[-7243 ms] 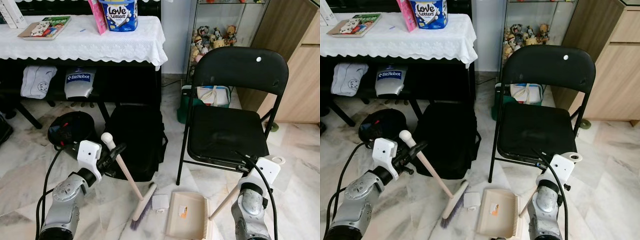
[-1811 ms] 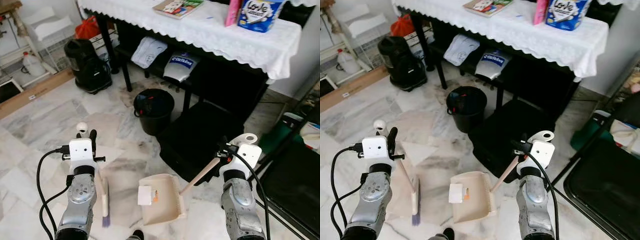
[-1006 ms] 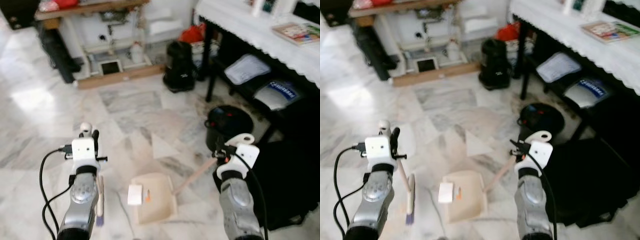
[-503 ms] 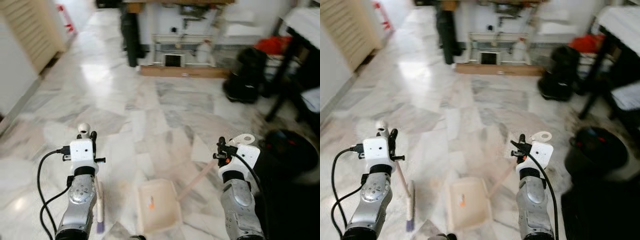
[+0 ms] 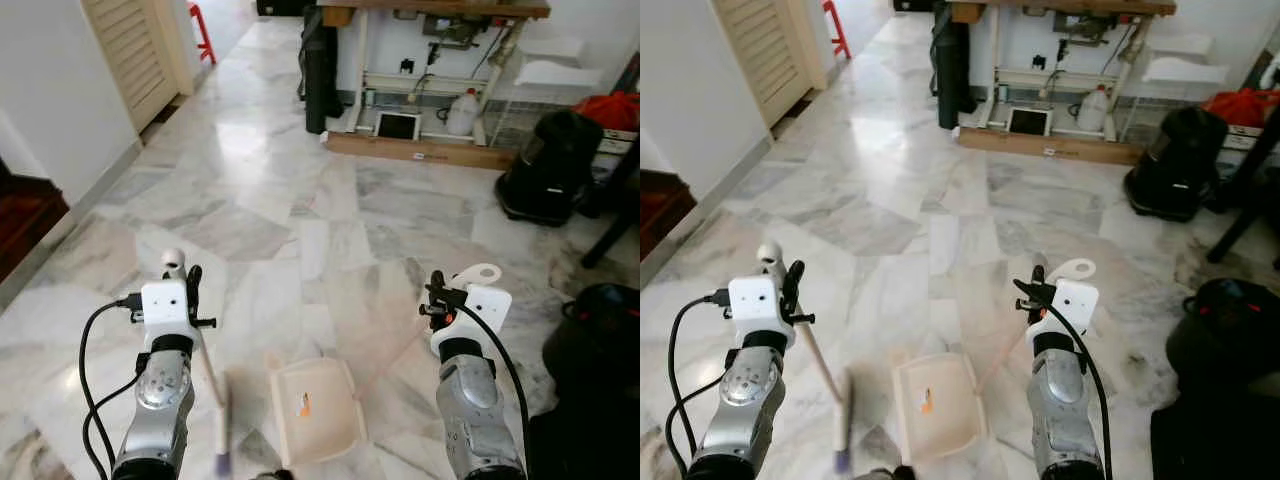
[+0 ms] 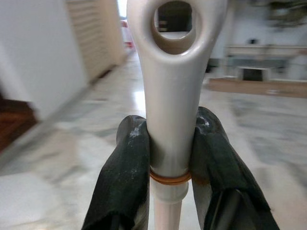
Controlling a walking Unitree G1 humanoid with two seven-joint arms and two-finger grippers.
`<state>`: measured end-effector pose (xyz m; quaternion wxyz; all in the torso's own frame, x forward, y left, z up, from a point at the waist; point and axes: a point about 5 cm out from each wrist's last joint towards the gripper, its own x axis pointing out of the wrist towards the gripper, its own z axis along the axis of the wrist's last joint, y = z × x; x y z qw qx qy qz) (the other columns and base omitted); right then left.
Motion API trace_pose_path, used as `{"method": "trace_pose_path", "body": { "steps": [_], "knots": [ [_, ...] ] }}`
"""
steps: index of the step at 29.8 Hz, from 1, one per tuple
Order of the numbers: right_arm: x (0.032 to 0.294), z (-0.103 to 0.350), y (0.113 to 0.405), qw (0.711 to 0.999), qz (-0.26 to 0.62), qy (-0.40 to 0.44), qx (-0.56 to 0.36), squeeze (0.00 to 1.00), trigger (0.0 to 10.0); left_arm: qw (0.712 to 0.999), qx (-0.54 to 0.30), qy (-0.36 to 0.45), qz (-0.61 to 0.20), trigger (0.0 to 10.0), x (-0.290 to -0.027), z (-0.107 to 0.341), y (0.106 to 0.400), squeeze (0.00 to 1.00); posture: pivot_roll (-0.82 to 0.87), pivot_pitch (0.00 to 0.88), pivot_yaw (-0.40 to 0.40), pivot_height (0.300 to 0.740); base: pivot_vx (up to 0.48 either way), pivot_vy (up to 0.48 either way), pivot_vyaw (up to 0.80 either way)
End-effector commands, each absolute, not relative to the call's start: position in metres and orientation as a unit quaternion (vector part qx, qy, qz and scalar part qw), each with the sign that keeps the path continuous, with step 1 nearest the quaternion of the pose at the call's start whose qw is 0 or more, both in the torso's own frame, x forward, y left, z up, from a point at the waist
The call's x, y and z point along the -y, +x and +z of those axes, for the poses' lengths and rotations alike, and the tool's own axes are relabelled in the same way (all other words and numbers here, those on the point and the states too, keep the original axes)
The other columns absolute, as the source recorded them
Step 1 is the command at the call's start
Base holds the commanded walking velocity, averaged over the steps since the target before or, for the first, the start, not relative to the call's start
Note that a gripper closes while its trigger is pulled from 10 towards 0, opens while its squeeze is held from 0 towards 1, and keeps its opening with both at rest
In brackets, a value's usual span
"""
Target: Sweep floor
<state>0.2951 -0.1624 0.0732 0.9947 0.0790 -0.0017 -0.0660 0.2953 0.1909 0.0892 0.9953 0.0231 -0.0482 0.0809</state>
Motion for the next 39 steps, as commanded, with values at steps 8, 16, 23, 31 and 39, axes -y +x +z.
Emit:
{"method": "trace_pose_path", "body": {
  "steps": [8, 16, 23, 31, 39],
  "knots": [
    [0.1607, 0.079, 0.299, 0.994, -0.068, 0.083, 0.013, 0.0, 10.0, 0.996, 0.064, 0.013, 0.056, 10.0, -0.1889, 0.0975, 0.3007, 0.0, -0.01, 0.082, 0.014, 0.74, 0.0, 0.0, -0.8],
    [0.1612, 0.0775, 0.2984, 0.994, -0.069, 0.082, 0.009, 0.0, 10.0, 0.997, 0.064, 0.018, 0.037, 10.0, -0.185, 0.0979, 0.3004, 0.0, -0.01, 0.087, 0.013, 0.74, 0.0, 0.0, -0.8],
    [0.1601, 0.077, 0.2987, 0.994, -0.067, 0.085, 0.008, 0.0, 10.0, 0.997, 0.067, 0.015, 0.045, 10.0, -0.1877, 0.0994, 0.3013, 0.0, -0.01, 0.087, 0.013, 0.74, 0.0, 0.0, -0.79],
    [0.1599, 0.0785, 0.2984, 0.995, -0.065, 0.081, 0.015, 0.0, 10.0, 0.996, 0.064, 0.019, 0.061, 10.0, -0.1918, 0.0994, 0.3016, 0.0, -0.01, 0.086, 0.012, 0.74, 0.119, 0.0, -0.27],
    [0.1601, 0.0783, 0.2982, 0.995, -0.065, 0.08, 0.013, 0.0, 10.0, 0.996, 0.065, 0.018, 0.062, 10.0, -0.1913, 0.0997, 0.302, 0.0, -0.01, 0.087, 0.011, 0.74, 0.419, 0.0, 0.0]
  ]
}}
